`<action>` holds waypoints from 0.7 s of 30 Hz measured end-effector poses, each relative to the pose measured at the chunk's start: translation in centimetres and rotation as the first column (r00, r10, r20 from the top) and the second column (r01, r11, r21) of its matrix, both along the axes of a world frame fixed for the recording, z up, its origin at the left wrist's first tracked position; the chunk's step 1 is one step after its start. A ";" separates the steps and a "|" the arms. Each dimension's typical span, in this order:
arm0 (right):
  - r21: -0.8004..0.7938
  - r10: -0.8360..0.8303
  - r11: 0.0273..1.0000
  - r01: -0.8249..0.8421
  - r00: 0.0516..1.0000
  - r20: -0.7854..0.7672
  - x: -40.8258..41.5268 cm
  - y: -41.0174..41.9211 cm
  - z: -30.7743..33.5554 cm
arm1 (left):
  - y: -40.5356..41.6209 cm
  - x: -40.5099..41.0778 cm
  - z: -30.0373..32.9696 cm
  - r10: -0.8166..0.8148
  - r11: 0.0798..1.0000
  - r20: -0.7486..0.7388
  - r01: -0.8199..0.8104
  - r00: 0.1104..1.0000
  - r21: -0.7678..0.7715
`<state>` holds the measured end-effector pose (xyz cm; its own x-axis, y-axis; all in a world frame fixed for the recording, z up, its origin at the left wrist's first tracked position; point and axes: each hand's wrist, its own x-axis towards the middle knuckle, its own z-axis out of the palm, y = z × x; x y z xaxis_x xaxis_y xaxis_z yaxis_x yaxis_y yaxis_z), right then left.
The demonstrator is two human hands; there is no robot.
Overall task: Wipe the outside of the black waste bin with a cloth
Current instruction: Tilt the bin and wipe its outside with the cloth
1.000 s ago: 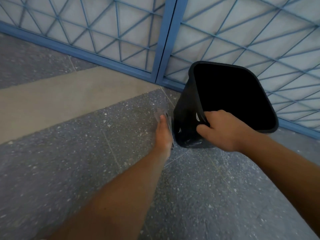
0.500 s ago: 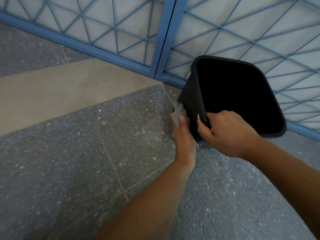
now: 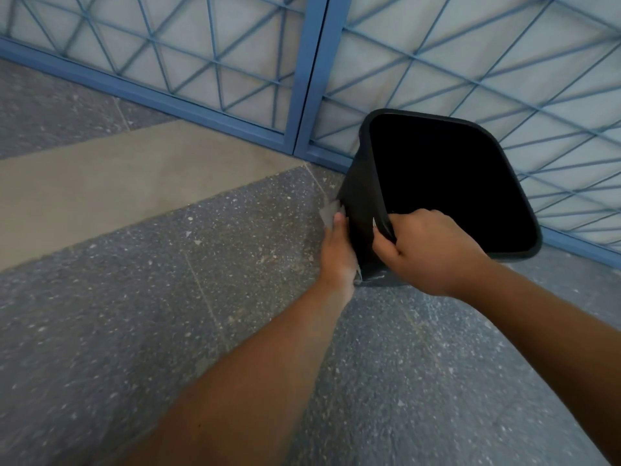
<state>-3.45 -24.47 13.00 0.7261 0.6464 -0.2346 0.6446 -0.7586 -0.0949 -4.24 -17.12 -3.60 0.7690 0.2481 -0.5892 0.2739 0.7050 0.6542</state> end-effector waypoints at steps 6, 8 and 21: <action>-0.029 0.003 1.000 -0.002 0.999 0.034 -0.2 -0.1 0.2 | -0.7 -1.8 0.8 -0.066 0.989 0.040 0.060 0.997 0.132; -0.022 0.003 1.000 -0.003 0.999 0.034 -0.2 -0.1 0.2 | 0.3 -0.9 1.0 -0.065 0.996 -0.052 0.068 0.997 0.058; 0.013 0.018 1.000 -0.019 0.997 0.069 -0.1 -0.1 -0.2 | 0.0 -0.7 2.2 0.045 0.997 0.017 -0.043 0.999 -0.066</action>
<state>-3.59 -24.53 12.79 0.7284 0.6624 -0.1751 0.6637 -0.7456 -0.0601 -4.98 -17.13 -1.40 0.7693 0.2432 -0.5908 0.2298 0.7575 0.6110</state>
